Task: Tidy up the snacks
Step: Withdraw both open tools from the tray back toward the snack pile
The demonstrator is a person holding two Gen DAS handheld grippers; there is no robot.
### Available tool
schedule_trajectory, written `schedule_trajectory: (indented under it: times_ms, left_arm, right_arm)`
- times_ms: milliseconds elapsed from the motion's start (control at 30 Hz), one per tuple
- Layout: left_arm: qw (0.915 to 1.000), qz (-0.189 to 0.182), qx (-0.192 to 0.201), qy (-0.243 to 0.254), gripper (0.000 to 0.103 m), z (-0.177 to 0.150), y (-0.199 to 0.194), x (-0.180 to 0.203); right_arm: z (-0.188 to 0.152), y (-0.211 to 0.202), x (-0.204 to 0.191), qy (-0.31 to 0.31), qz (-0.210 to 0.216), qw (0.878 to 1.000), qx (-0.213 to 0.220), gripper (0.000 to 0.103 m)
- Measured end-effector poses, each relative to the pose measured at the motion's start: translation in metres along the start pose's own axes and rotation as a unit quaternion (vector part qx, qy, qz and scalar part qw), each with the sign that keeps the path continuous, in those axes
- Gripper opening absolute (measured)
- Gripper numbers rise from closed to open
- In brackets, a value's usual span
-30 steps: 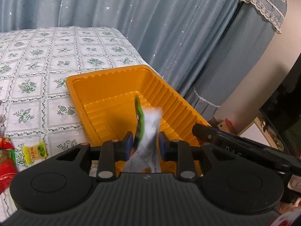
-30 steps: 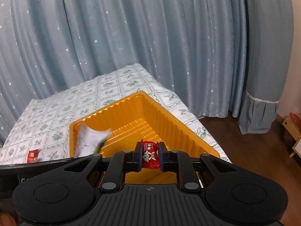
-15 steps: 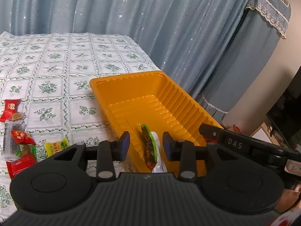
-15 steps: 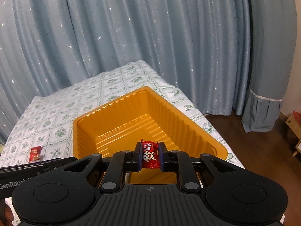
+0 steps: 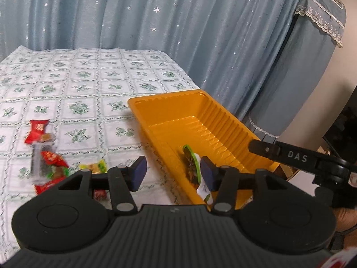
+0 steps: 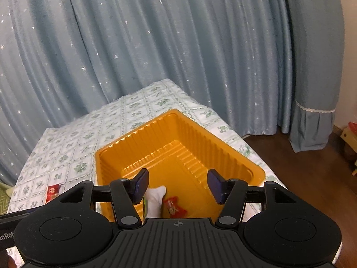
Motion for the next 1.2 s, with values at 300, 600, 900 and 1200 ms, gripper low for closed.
schedule_trajectory:
  times_ms: [300, 600, 900, 1200]
  left_arm:
    - [0.9998, 0.018, 0.001, 0.000, 0.062, -0.020, -0.047, -0.016]
    - [0.9990, 0.043, 0.010, 0.009, 0.072, -0.035, -0.093, -0.035]
    - [0.9974, 0.070, 0.013, 0.000, 0.082, -0.047, -0.126, -0.061]
    - [0.9950, 0.098, 0.019, -0.002, 0.091, -0.054, -0.150, -0.083]
  right_arm:
    - [-0.027, -0.046, -0.029, -0.005, -0.004, 1.000, -0.013, 0.058]
    - [-0.052, -0.079, -0.064, -0.034, -0.008, 0.999, -0.030, 0.059]
    - [-0.076, -0.097, -0.098, -0.062, 0.006, 0.997, -0.047, 0.075]
    - [-0.089, -0.103, -0.125, -0.083, 0.024, 0.994, -0.061, 0.075]
Point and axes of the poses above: each gripper's, at about its wrist camera, not at the fingertips, and y roughly the way its jaws point, x to its right, z to its top, the point moved 6 cm from there along y, roughly the way its jaws point, and after that the axes turned 7 degrees about z, right-handed, at the moved point
